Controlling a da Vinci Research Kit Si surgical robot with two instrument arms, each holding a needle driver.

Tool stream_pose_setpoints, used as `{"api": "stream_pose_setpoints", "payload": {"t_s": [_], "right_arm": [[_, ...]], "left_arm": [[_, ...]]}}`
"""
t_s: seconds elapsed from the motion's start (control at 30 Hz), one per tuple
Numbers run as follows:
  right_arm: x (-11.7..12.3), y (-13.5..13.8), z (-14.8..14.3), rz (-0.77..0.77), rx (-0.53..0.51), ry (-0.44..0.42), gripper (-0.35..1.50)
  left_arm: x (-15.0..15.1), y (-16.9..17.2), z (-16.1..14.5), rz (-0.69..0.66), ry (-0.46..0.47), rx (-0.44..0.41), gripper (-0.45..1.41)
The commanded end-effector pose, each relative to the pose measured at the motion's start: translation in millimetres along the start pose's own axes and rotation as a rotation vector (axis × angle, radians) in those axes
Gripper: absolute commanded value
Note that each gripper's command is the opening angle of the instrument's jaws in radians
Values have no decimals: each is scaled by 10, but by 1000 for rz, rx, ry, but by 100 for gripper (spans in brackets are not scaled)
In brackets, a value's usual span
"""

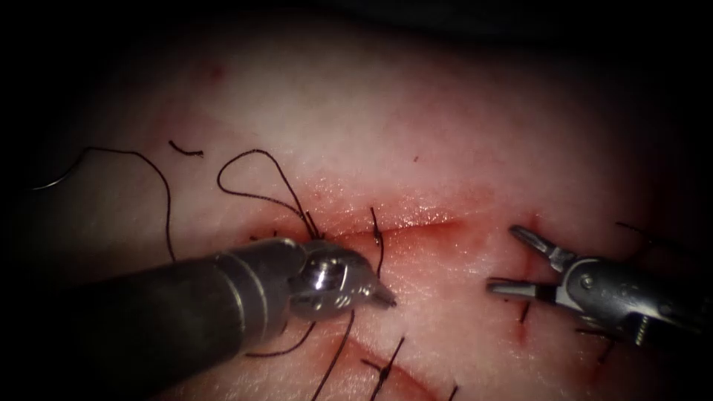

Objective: Wound Closure
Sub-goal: Grab the short suture tail with the left hand, then cut the remaining suture with the right tool.

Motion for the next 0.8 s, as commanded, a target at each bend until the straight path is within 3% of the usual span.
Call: {"api": "stream_pose_setpoints", "payload": {"t_s": [0.03, 0.1, 0.17, 0.43, 0.63, 0.8], "right_arm": [[0, -4, 17, -31, 31, 20, 118], [4, -6, 32, -100, 99, 64, 125], [7, -8, 43, -171, 127, 90, 120], [24, -22, 96, -304, 176, 258, 118], [27, -37, 126, -345, 211, 302, 120], [20, -50, 146, -446, 180, 309, 120]], "left_arm": [[0, -9, 2, 12, 6, -2, -45], [0, -14, -9, 22, 22, 9, -45], [1, -17, -15, 30, 29, 12, -45], [3, -15, -19, 40, 31, 16, -45], [1, -9, -23, 44, 33, 13, -45], [2, -8, -25, 44, 33, 12, -45]]}}
